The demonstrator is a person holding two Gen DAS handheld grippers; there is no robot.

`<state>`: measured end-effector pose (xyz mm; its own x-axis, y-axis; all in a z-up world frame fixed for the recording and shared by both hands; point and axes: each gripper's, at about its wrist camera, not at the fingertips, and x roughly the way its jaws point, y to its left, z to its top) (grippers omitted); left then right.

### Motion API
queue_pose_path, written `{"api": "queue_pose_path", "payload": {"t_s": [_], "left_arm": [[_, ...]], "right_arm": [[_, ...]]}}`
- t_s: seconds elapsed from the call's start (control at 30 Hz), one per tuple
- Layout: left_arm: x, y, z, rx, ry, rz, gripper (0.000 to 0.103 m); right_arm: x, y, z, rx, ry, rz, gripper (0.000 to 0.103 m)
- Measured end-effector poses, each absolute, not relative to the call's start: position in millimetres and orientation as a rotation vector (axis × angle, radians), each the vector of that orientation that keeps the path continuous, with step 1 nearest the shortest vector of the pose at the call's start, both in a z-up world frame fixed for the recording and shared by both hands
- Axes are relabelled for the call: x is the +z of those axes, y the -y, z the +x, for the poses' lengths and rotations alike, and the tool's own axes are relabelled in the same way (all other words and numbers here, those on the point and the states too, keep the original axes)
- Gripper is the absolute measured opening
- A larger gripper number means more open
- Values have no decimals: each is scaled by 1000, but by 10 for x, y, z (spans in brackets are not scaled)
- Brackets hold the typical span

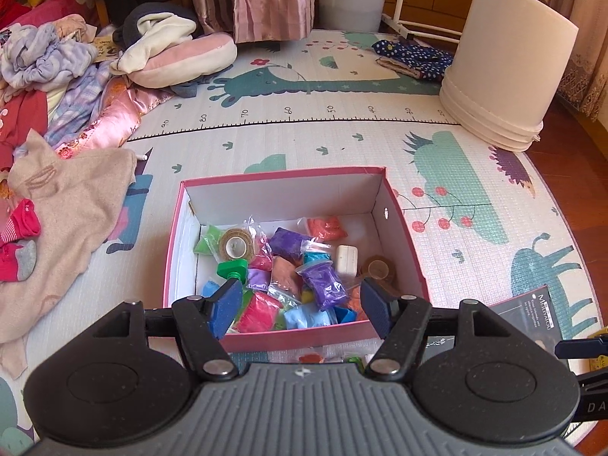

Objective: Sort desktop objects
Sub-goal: 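Withdraw the left gripper up out of the box, then move the right gripper to the black lid's edge and close it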

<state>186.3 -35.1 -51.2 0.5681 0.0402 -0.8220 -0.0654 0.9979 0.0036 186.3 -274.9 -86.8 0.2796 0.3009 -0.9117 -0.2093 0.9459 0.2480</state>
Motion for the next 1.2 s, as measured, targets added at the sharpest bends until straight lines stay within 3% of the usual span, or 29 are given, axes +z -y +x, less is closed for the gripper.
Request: {"api": "queue_pose_path", "payload": {"t_s": [0.33,0.53,0.7,0.73,0.8,1.2], "left_arm": [[-424,711,1445,-44,-998,-58,77],[-562,1083,1233,-168,-1035,-32,89],[-748,1311,1081,-241,-1073,-35,89],[-793,1337,1037,-251,-1081,-47,89],[-904,1350,1011,-260,-1097,-72,89],[-1384,1378,985,-237,-1189,-112,90]], "right_arm": [[-589,3059,1780,325,-1232,75,76],[-467,3330,1786,296,-1248,28,76],[-390,3471,1829,301,-1269,-76,76],[-399,3499,1843,309,-1274,-100,76],[-416,3553,1870,323,-1285,-149,91],[-1090,3957,2084,322,-1389,-92,92]]}}
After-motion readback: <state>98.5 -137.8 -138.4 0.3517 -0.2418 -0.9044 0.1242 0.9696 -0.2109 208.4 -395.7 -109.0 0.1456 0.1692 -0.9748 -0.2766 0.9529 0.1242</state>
